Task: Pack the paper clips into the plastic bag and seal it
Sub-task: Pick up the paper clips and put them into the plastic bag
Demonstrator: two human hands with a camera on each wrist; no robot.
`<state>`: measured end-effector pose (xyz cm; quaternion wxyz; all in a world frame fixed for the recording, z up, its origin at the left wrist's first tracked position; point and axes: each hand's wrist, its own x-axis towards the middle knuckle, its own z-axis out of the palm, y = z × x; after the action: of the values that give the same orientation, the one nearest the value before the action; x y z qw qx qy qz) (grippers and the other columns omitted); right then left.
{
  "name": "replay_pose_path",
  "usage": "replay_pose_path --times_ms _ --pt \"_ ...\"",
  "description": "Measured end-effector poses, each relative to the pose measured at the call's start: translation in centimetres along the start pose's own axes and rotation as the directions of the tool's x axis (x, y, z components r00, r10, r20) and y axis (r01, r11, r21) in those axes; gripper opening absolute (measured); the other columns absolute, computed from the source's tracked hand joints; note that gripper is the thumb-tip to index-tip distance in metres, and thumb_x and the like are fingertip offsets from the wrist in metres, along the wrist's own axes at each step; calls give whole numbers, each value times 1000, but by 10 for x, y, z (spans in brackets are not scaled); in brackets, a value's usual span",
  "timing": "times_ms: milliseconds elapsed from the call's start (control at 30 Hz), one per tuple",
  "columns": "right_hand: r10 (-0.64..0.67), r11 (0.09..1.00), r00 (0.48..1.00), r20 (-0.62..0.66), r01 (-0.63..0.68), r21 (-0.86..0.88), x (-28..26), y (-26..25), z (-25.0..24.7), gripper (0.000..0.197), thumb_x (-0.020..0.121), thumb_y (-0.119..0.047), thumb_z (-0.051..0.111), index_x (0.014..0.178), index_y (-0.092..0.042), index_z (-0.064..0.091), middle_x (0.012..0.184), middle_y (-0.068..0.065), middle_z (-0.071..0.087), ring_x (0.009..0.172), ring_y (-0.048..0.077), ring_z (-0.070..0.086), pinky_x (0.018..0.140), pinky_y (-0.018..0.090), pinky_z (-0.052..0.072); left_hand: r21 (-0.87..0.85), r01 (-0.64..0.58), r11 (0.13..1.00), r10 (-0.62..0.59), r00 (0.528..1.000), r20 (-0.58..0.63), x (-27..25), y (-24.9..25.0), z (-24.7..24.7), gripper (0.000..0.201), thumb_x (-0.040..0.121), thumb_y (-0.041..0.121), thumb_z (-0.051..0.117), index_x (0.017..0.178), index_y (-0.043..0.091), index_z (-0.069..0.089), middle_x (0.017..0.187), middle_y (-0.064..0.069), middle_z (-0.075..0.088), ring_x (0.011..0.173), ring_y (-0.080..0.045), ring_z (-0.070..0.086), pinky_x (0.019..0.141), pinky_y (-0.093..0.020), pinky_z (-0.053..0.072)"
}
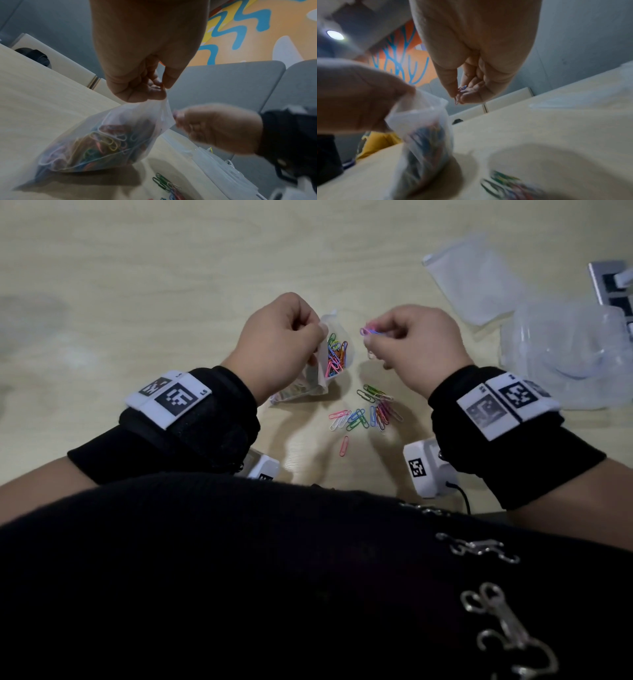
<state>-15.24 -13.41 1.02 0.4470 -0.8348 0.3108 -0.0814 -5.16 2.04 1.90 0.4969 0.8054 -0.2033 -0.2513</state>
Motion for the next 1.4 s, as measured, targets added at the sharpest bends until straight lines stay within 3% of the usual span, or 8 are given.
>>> replay_pose_path --times_ms 133,267,367,500,667,1000,1267,1400 --pt "-71 992 989 127 83 -97 -5 -27 5 20 82 -33 68 97 -21 72 75 -8 67 69 8 62 81 31 55 7 12 1000 -12 1000 13 -2 2 3 9 79 26 57 71 26 53 65 6 61 63 -14 59 67 -34 47" --pt "-74 994 993 94 81 -79 -8 -27 2 20 88 -24 55 100 -21 69 88 -4 69 89 17 68 86 38 55 -24 15 1000 -15 1000 -3 -3 1 1 8 79 25 56 71 24 53 67 4 61 60 -12 59 64 -30 46" --pt "145 947 984 99 -109 -303 -8 -4 -3 25 87 -21 49 109 -19 60 106 6 66 103 29 63 93 38 51 -50 13 999 -13 1000 -11 -2 -1 -2 11 82 20 56 72 22 53 66 4 61 53 -6 57 62 -27 44" --pt "462 743 876 136 -298 -599 -29 25 13 44 90 -26 53 126 -5 41 134 18 40 116 38 52 88 35 42 -70 23 997 -24 1000 -19 -3 -1 -3 10 80 21 55 71 23 53 65 4 60 52 -6 56 62 -27 44" --pt "270 775 949 162 -114 -622 -47 29 47 77 71 -54 73 122 -7 41 126 14 35 105 36 53 85 39 45 -70 18 997 -20 1000 -22 -4 -2 -5 10 82 20 55 72 22 52 64 4 60 54 -8 58 60 -26 44" --pt "-43 794 964 264 194 -577 -31 42 46 17 89 -10 52 104 -5 59 111 18 47 84 38 57 74 41 49 -71 11 997 -14 999 -31 -5 -3 -7 12 83 18 55 72 21 52 63 4 60 53 -8 57 60 -26 44" --pt "33 849 982 188 72 -524 -12 42 24 17 84 -12 57 96 -15 69 107 11 62 98 29 59 78 26 40 -65 11 998 -13 1000 -27 -5 -2 -8 10 83 19 55 73 21 52 64 5 60 54 -8 58 60 -26 44" --pt "104 967 994 38 -92 -236 -9 26 12 9 79 -14 67 87 -16 71 83 0 69 74 14 64 75 21 48 -67 13 998 -14 1000 -19 -4 -3 -8 14 87 16 55 75 21 52 66 3 60 54 -8 58 57 -23 45"
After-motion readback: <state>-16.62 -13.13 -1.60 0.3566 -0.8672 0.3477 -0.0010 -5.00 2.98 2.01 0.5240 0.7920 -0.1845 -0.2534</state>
